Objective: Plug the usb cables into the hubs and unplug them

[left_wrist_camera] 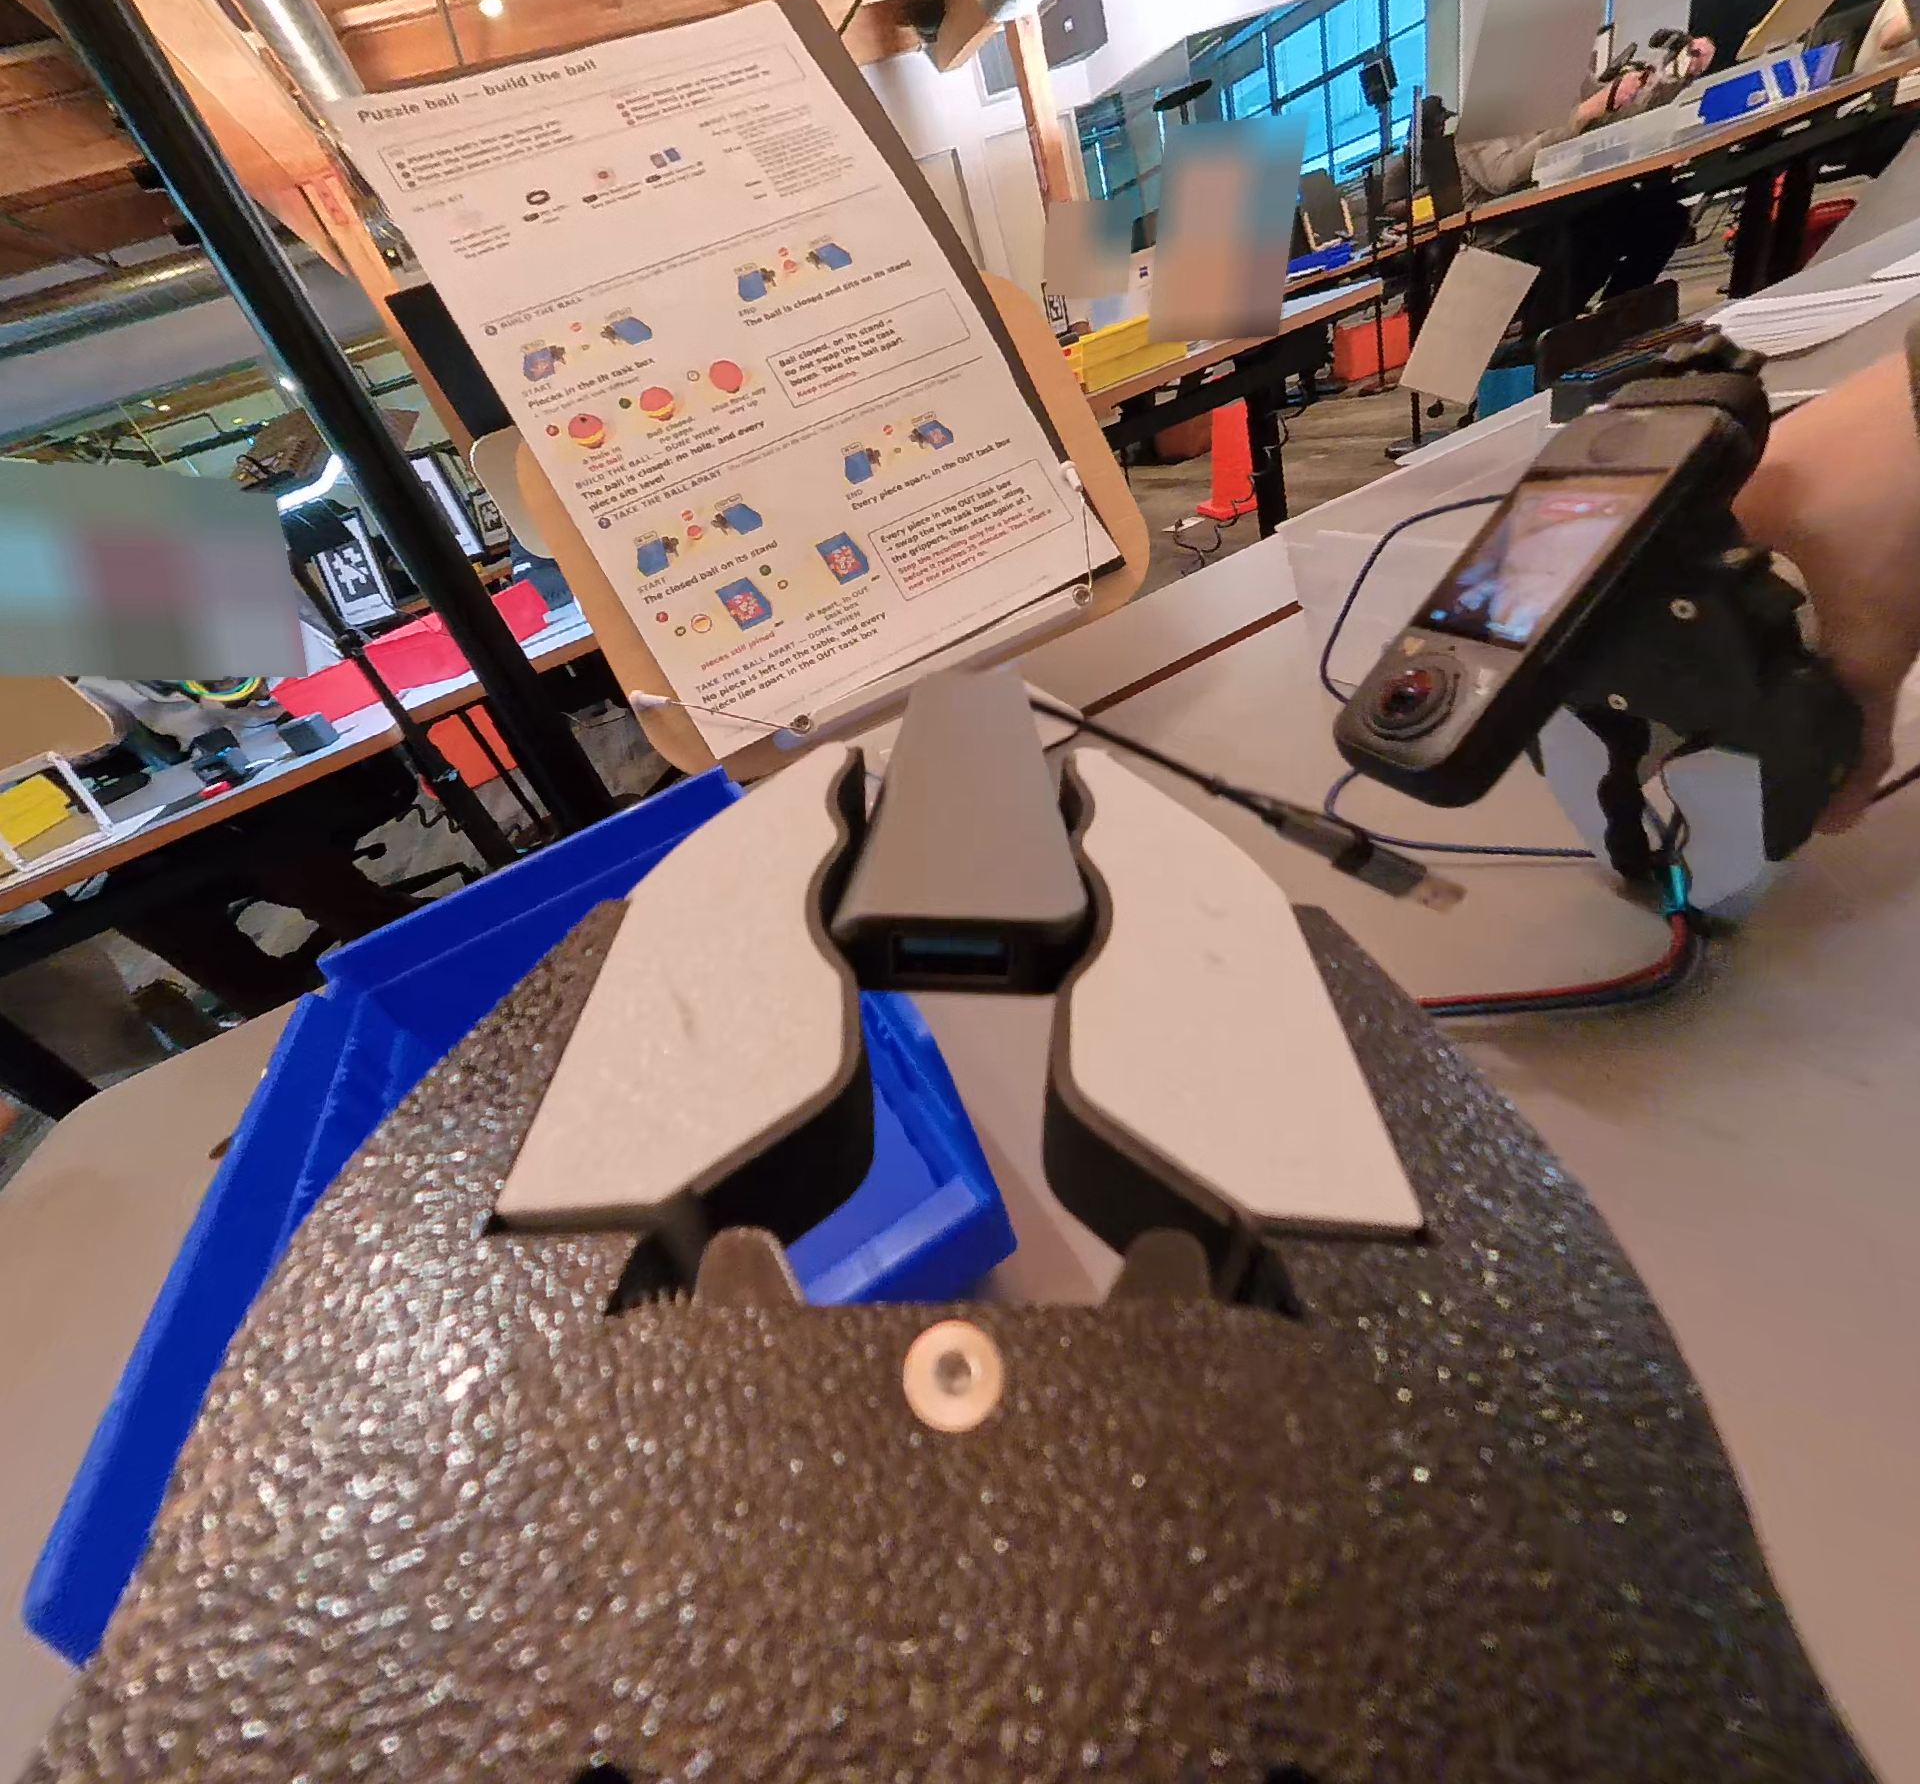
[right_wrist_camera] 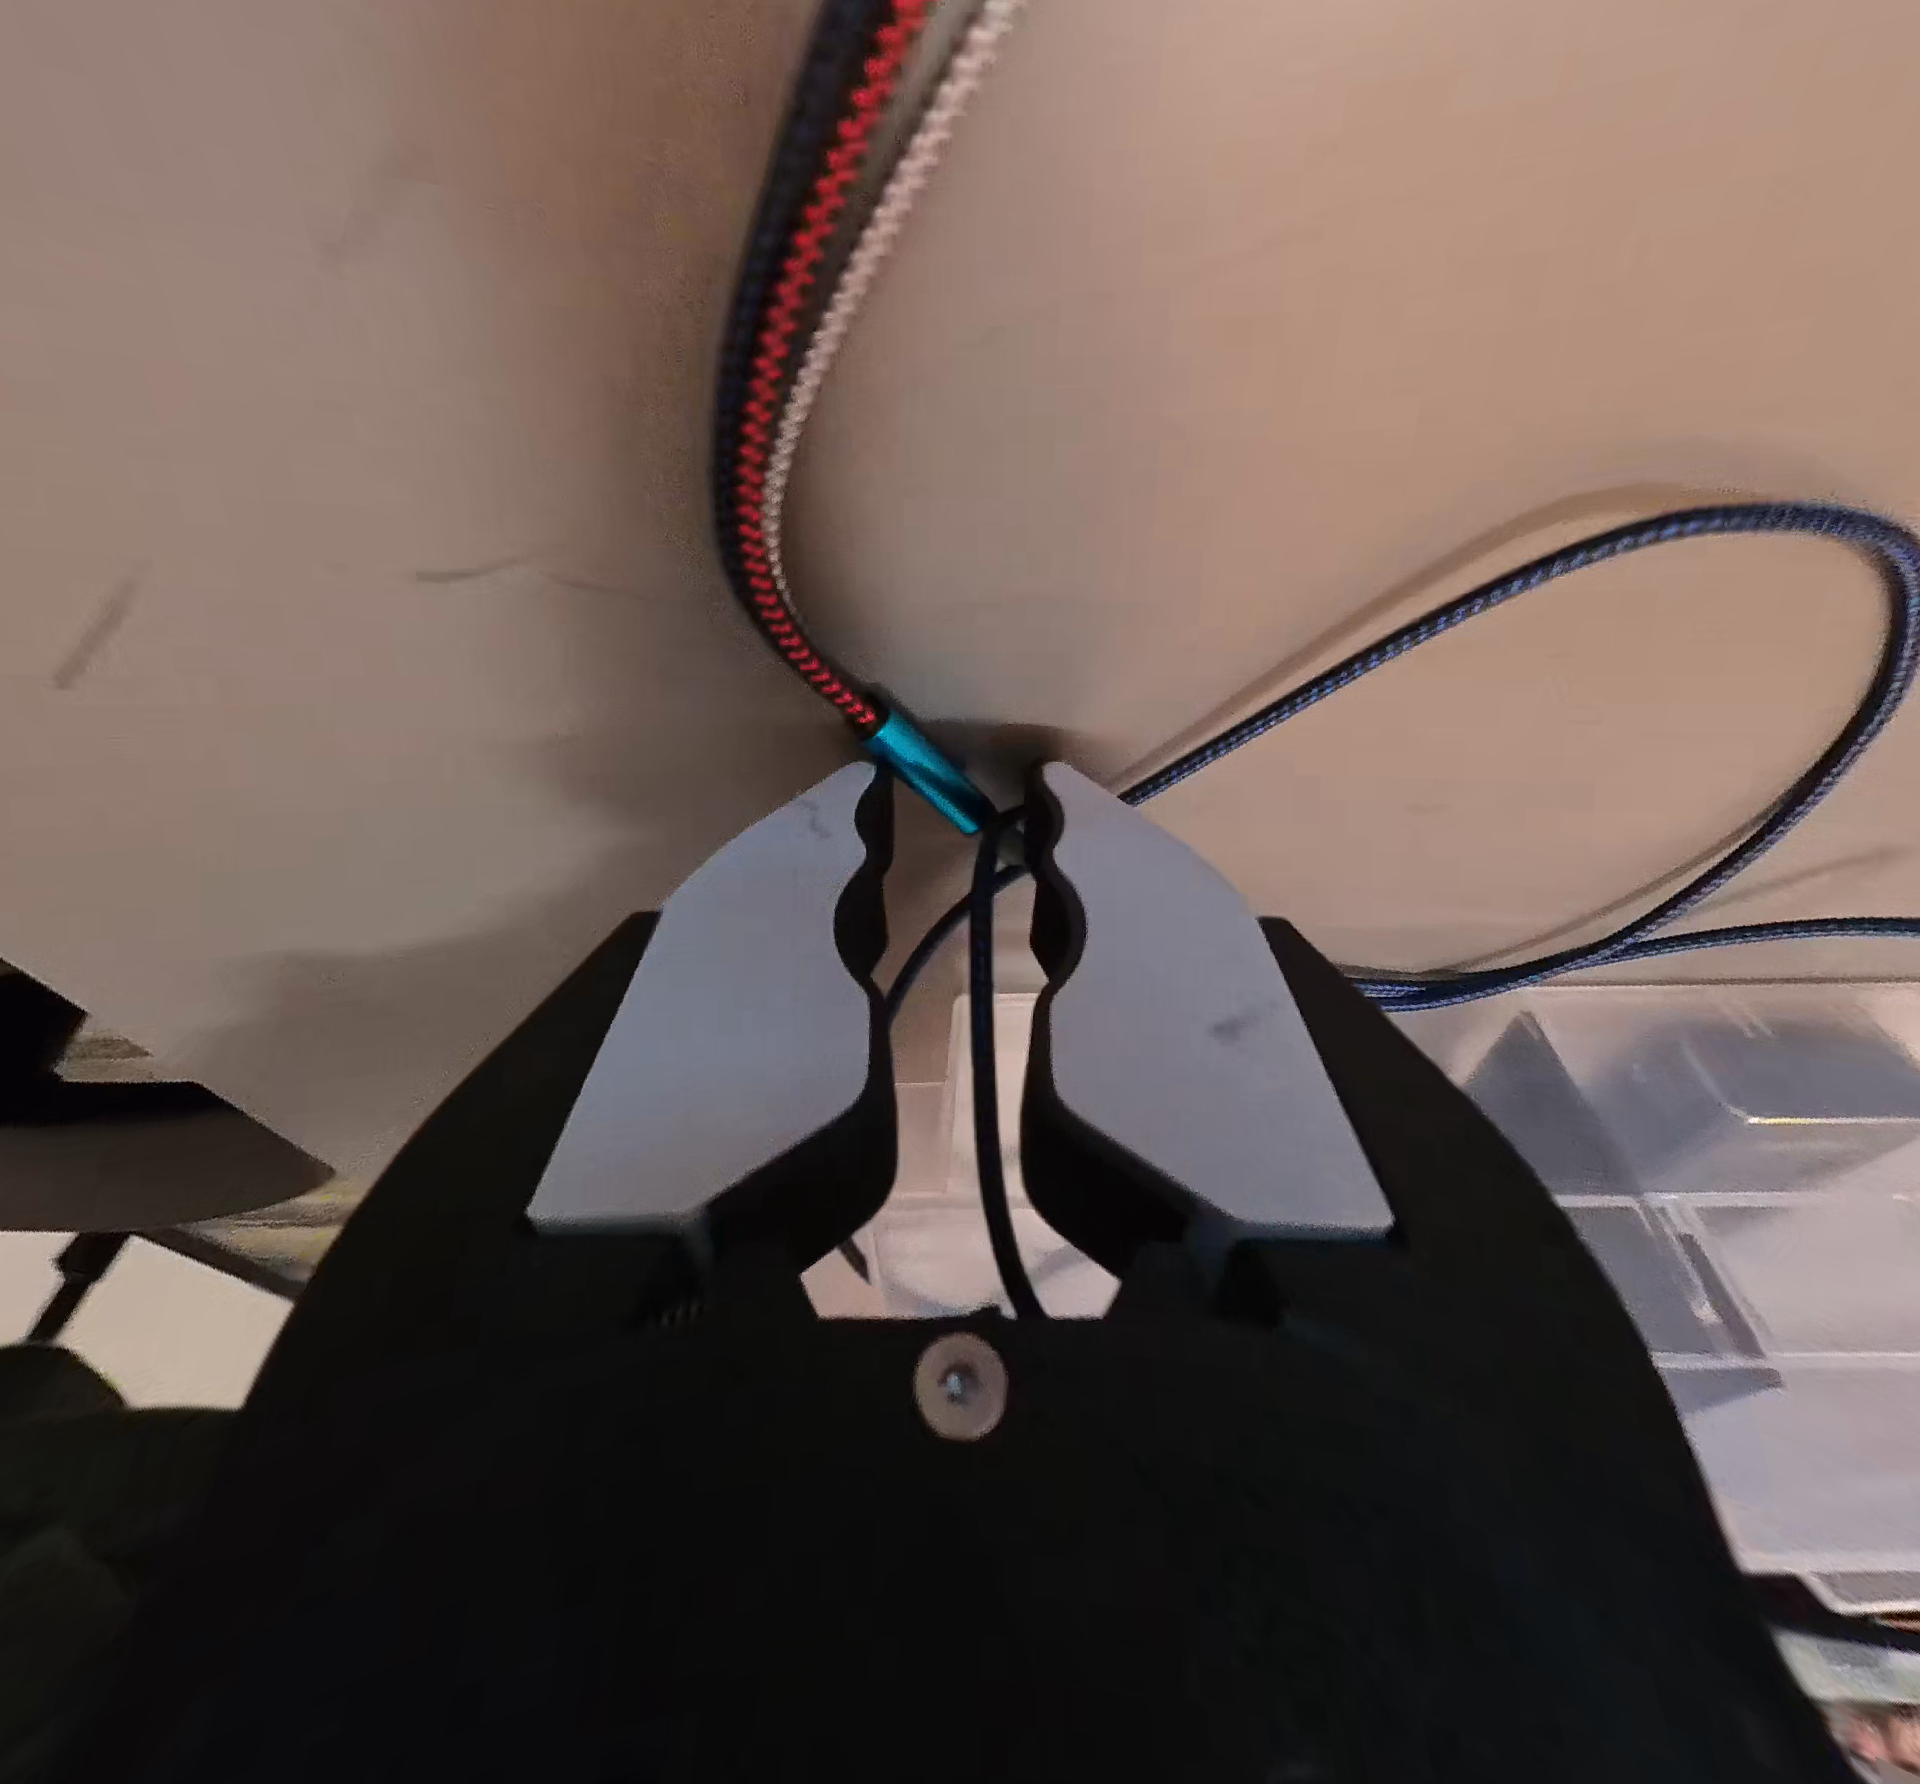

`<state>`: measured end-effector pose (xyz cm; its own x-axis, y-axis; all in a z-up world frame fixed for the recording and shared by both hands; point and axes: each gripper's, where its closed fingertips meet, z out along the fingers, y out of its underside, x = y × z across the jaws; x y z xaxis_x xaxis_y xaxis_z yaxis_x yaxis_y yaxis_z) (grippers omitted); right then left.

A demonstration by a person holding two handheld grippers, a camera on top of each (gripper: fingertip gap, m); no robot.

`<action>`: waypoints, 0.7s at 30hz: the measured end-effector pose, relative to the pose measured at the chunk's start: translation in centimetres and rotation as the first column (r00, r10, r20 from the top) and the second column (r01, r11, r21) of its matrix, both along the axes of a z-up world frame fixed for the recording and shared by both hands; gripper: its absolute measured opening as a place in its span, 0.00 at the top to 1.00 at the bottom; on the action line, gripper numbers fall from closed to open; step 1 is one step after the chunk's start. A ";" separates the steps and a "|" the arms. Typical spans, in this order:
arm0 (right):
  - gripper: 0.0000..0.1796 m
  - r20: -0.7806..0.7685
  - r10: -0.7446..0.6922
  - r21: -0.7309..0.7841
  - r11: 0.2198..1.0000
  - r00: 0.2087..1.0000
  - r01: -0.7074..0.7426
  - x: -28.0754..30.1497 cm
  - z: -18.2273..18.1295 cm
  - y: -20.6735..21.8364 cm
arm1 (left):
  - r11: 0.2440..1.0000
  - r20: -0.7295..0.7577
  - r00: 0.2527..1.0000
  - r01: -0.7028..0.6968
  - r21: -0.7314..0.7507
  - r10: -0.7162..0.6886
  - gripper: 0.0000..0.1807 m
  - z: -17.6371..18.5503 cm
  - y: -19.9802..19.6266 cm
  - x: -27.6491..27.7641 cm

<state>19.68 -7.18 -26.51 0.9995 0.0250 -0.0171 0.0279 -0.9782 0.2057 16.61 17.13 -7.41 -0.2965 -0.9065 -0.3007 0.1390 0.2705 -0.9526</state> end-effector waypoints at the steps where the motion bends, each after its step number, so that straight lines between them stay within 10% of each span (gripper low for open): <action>1: 0.91 -0.003 0.027 0.000 1.000 1.000 -0.027 -0.3 0.0 0.0 | 1.000 0.006 1.000 0.003 -0.003 -0.002 0.81 0.2 0.1 -0.1; 10: 0.95 0.128 -0.104 0.342 0.938 0.986 0.055 -0.5 8.1 -0.7 | 0.998 0.010 1.000 0.014 -0.062 -0.014 0.81 1.1 1.8 -0.8; 17: 0.95 0.218 -0.438 0.849 0.526 0.872 0.051 3.1 21.1 -5.5 | 0.982 -0.131 0.979 0.171 0.084 -0.159 0.82 -0.4 -1.8 -1.5; 21: 0.96 0.245 -0.592 0.875 0.476 0.768 0.087 5.8 21.7 -10.8 | 0.967 -0.136 0.972 0.211 0.140 -0.193 0.82 -0.5 -4.2 -1.8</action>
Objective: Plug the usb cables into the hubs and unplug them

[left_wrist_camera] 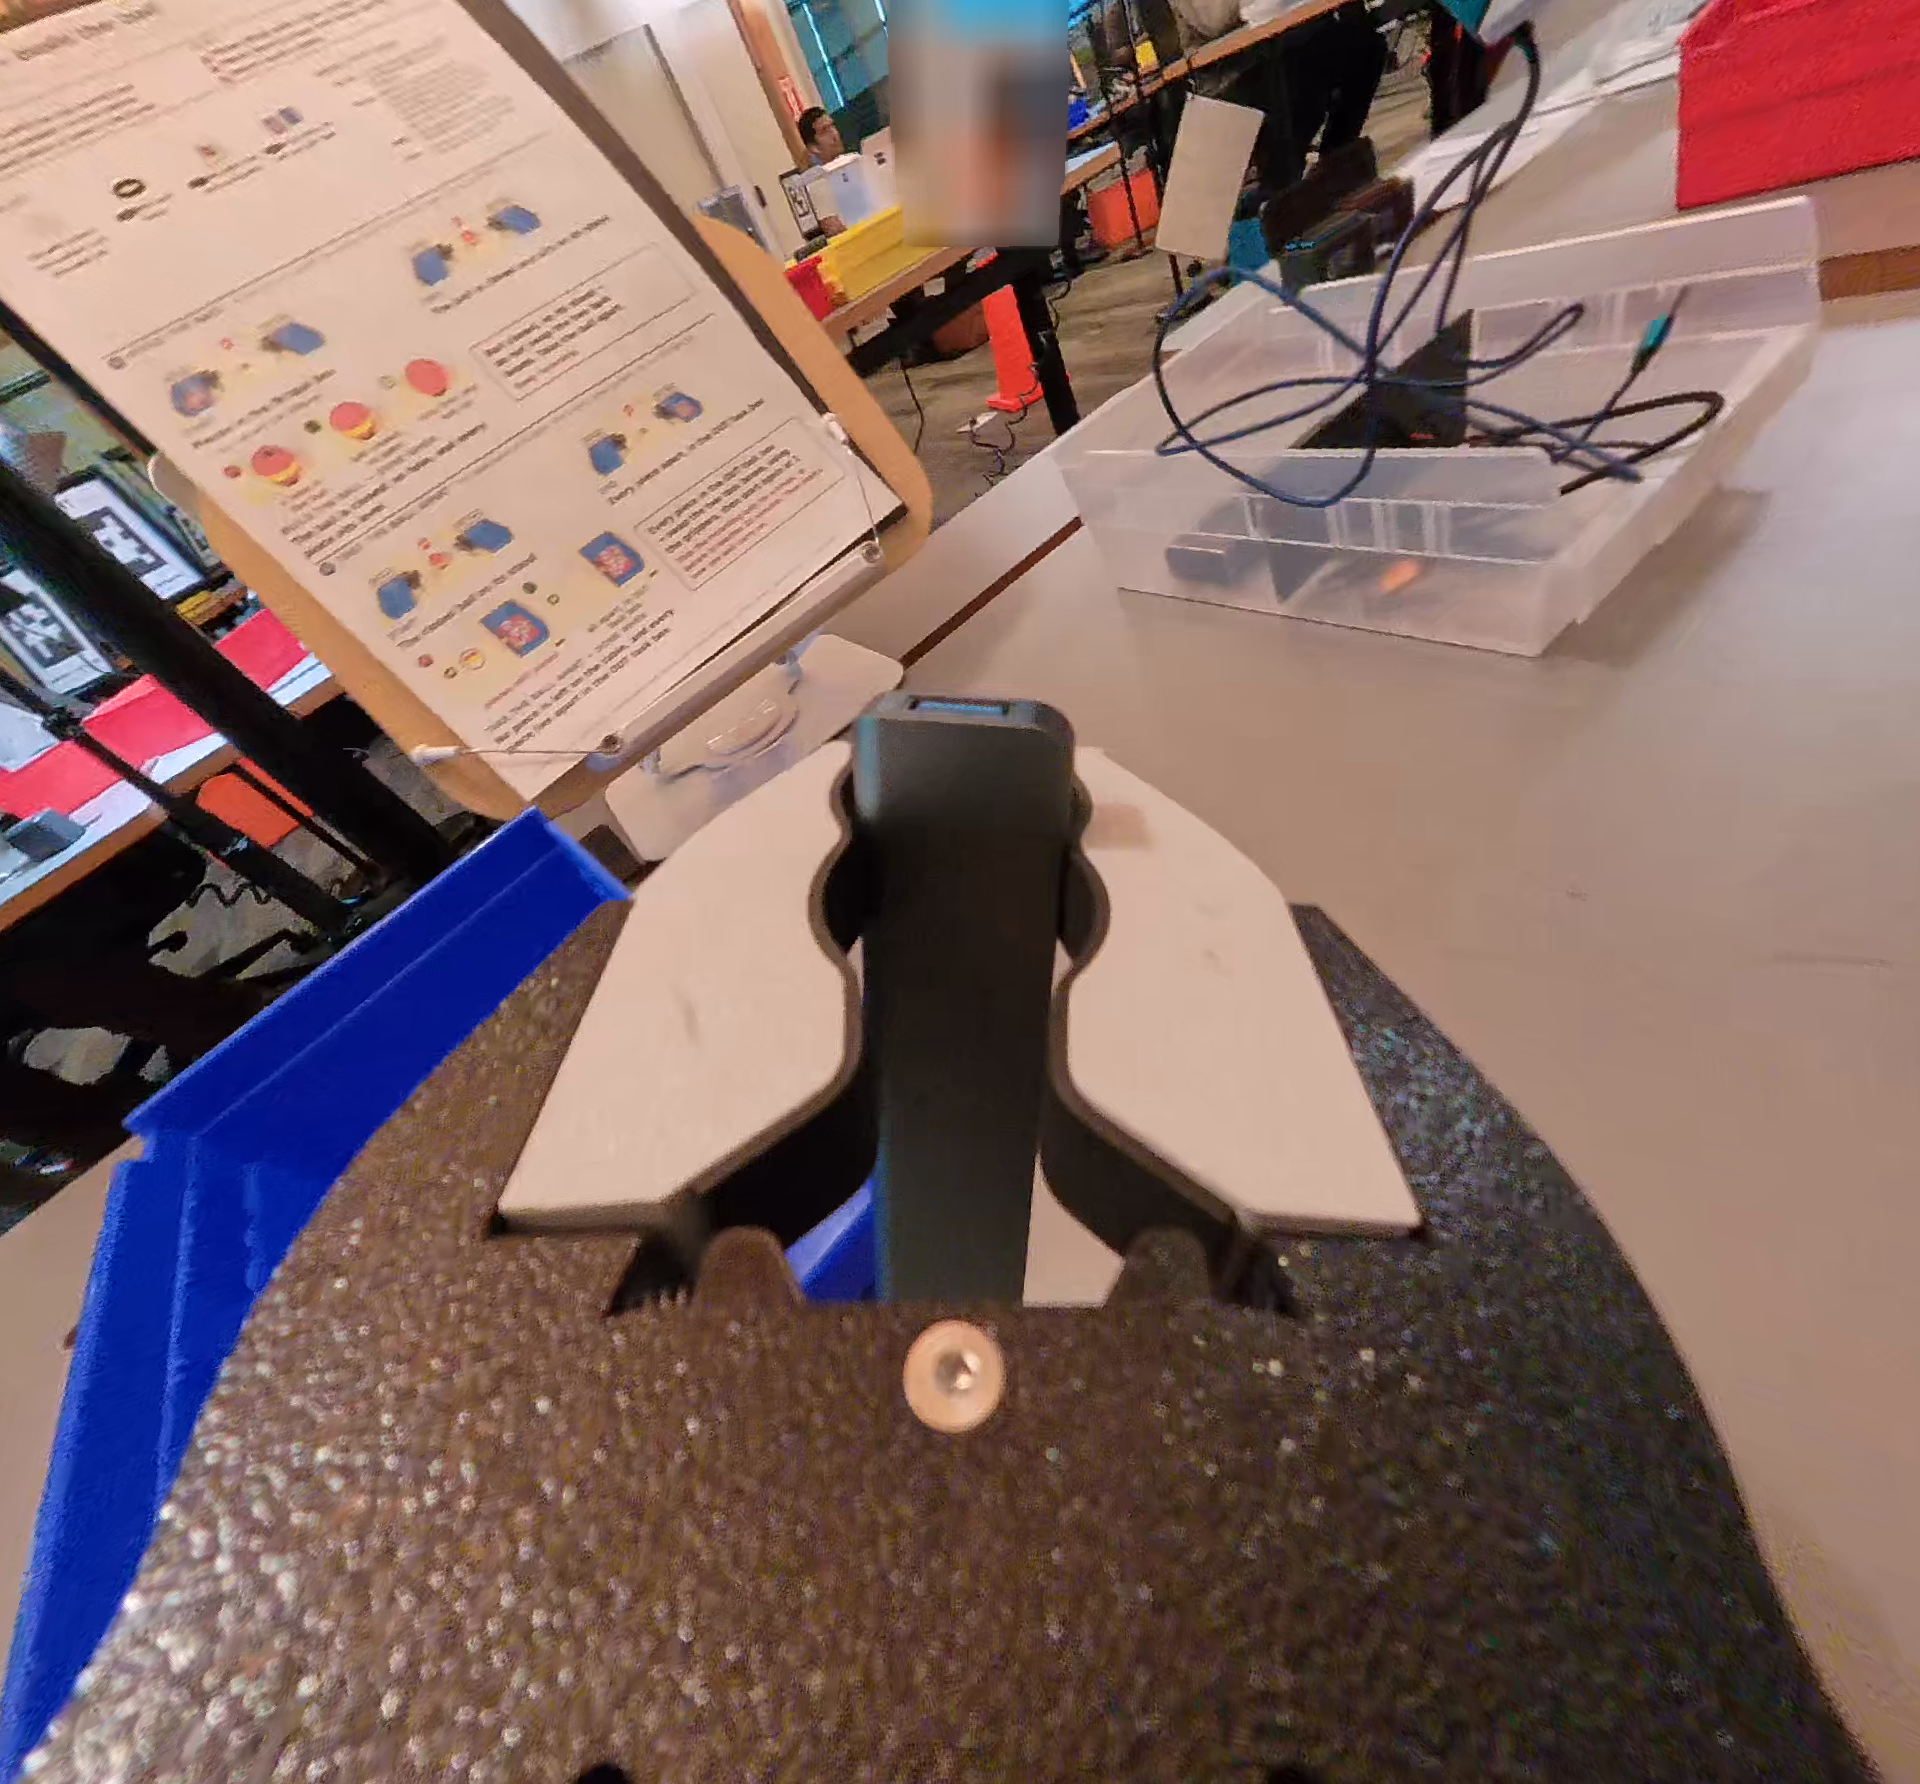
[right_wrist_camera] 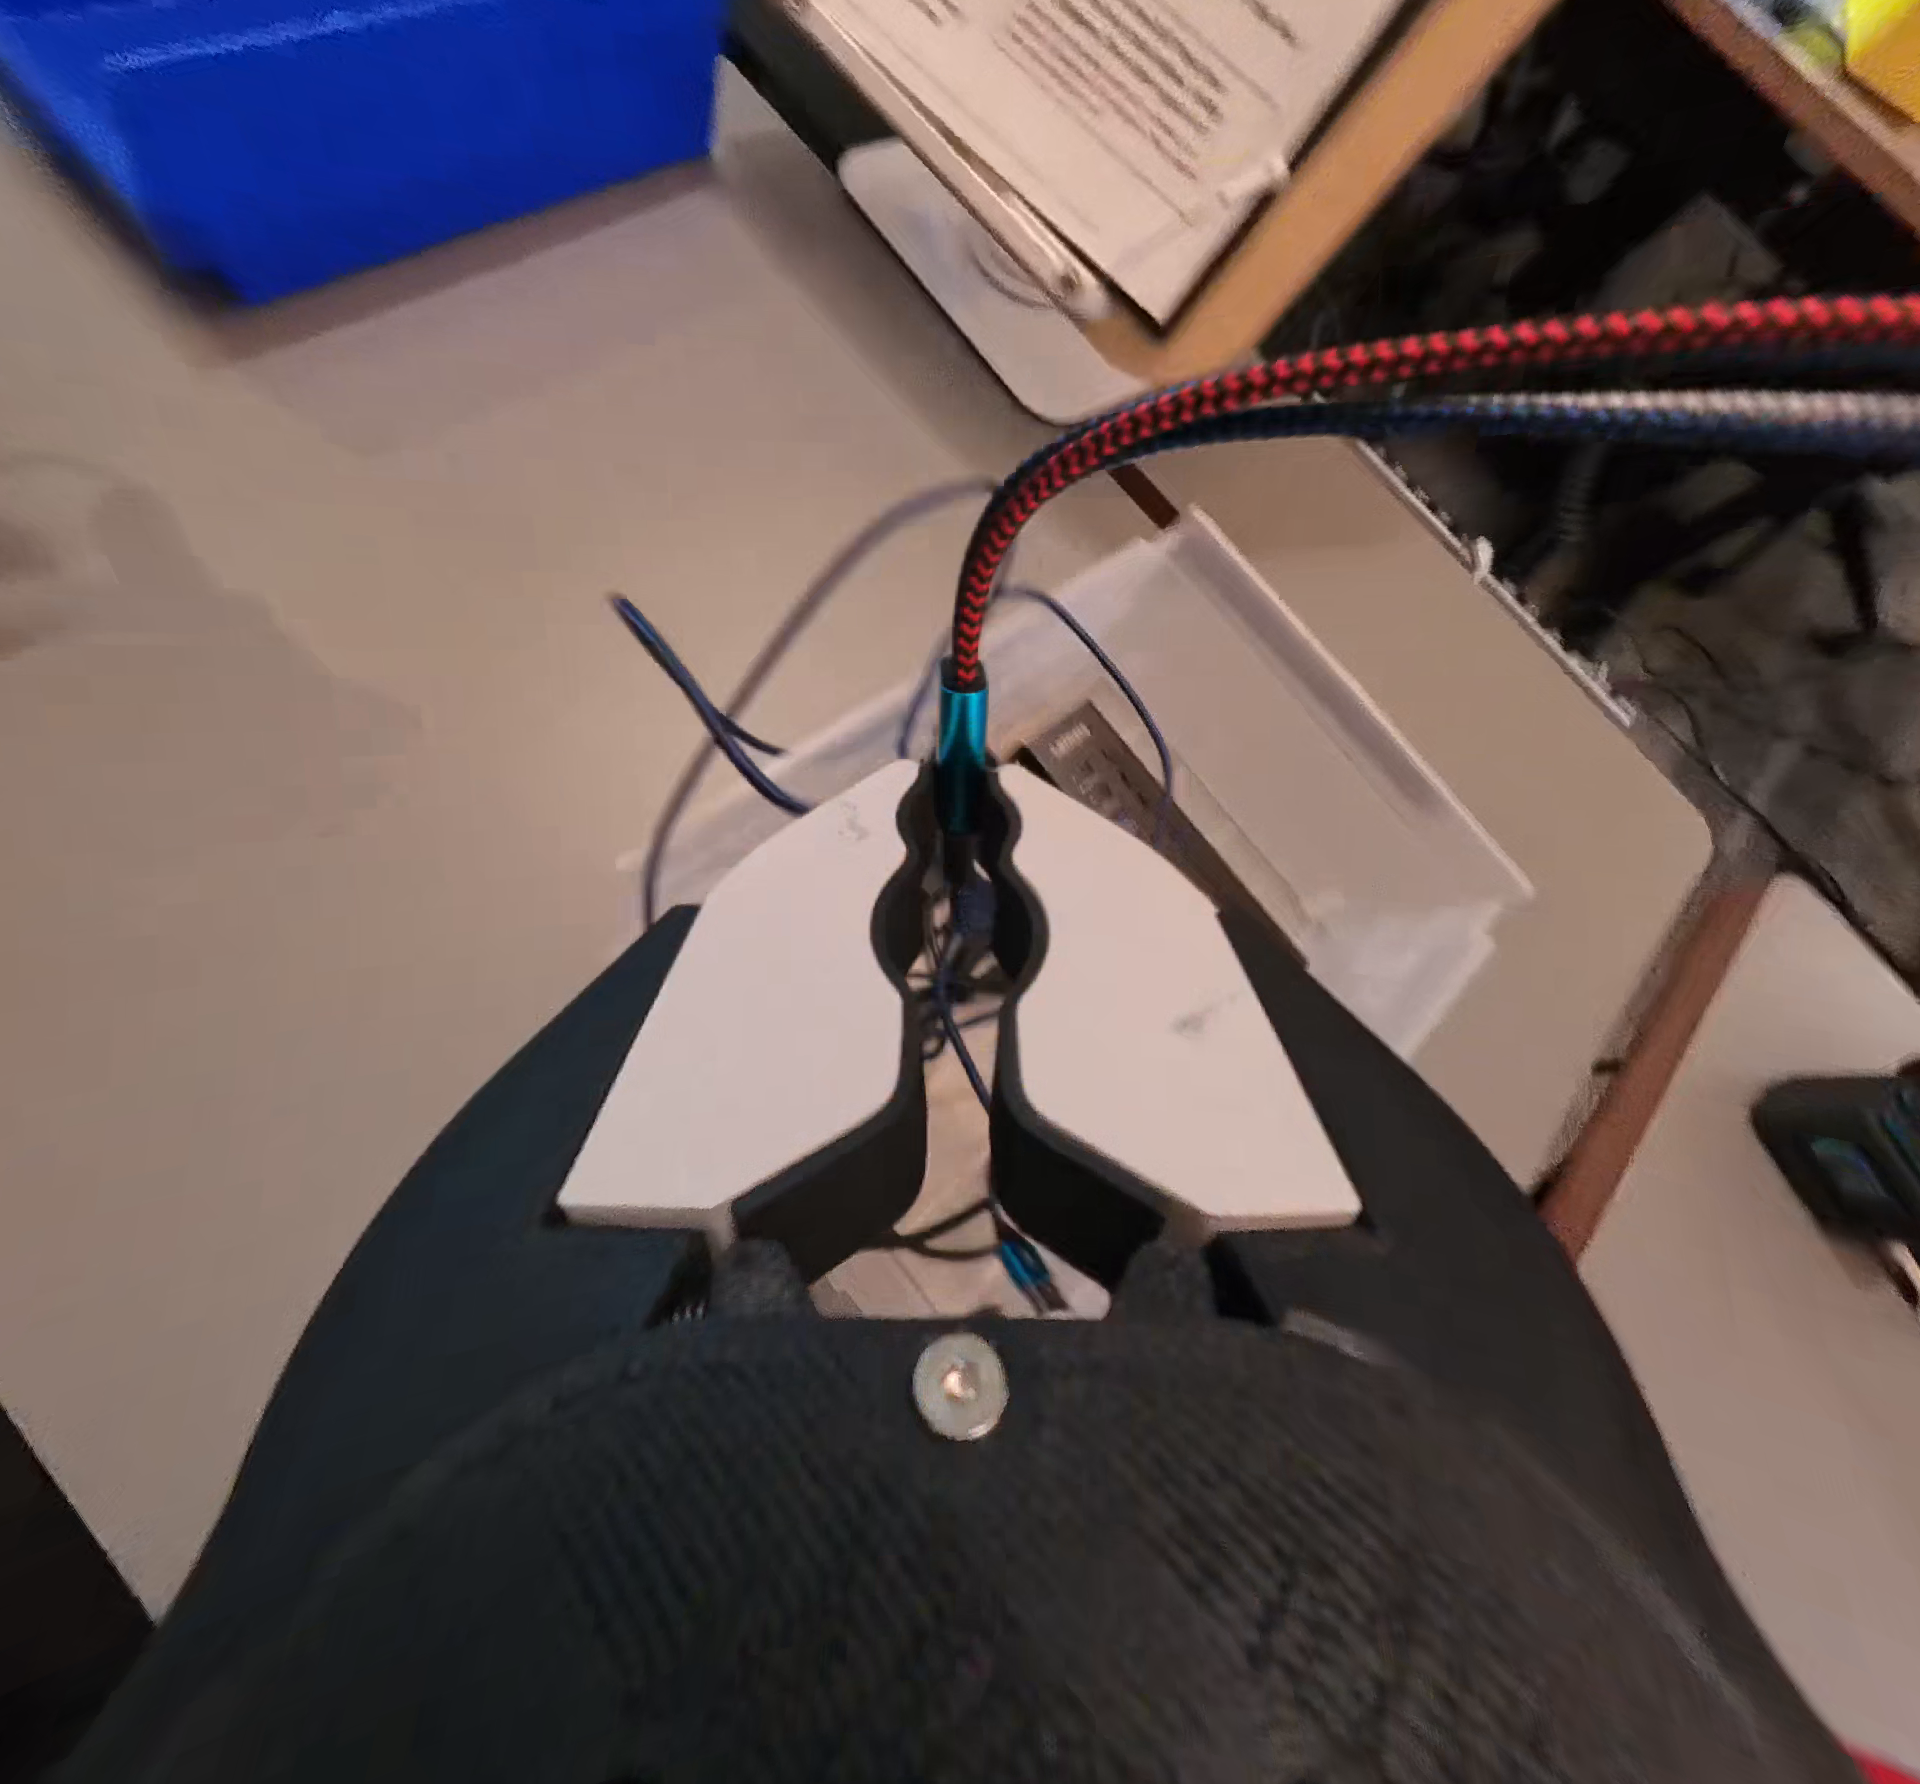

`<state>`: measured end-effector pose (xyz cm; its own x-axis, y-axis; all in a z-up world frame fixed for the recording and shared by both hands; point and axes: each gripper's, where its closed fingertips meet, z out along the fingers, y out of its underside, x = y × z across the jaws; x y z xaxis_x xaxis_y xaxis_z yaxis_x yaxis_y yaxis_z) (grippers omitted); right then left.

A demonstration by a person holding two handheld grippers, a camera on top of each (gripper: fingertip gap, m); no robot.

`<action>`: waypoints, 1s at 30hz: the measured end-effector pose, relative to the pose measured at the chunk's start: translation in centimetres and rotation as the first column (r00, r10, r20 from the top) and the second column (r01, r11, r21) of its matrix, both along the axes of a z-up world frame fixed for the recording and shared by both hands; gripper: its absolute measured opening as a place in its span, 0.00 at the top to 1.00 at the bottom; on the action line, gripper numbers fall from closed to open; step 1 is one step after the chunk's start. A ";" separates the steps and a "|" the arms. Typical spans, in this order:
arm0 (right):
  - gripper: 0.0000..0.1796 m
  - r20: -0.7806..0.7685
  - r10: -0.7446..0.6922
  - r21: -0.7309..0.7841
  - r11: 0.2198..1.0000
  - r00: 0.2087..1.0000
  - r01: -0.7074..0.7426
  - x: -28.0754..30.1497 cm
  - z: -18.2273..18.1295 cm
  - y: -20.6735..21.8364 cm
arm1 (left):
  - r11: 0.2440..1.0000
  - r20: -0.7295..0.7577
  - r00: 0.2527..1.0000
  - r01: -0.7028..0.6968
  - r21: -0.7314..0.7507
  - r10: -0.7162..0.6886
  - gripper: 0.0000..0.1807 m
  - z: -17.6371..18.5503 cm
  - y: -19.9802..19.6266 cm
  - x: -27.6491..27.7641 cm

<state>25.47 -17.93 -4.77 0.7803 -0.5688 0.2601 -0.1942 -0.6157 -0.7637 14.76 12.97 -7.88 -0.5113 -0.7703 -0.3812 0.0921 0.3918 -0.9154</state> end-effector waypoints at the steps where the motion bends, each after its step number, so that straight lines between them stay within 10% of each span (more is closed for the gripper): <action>1: 0.96 -0.002 -0.040 -0.021 0.999 0.999 0.039 0.5 -0.7 -1.2 | 1.000 0.005 1.000 -0.002 0.008 0.002 0.82 0.0 -0.3 0.0; 7: 0.96 0.167 -0.223 0.072 0.974 0.961 0.213 1.8 0.5 -5.5 | 0.999 0.005 1.000 -0.001 0.032 0.000 0.82 -0.2 -0.8 0.0; 16: 0.96 0.453 -0.287 0.401 0.911 0.844 0.095 -2.2 15.1 -8.1 | 1.000 -0.014 1.000 -0.015 -0.012 0.015 0.82 -0.5 0.0 0.4; 30: 0.96 -0.123 0.000 0.094 0.996 0.992 0.011 -1.9 -2.6 -4.5 | 1.000 -0.025 1.000 0.004 -0.009 -0.005 0.82 -0.9 -0.7 0.4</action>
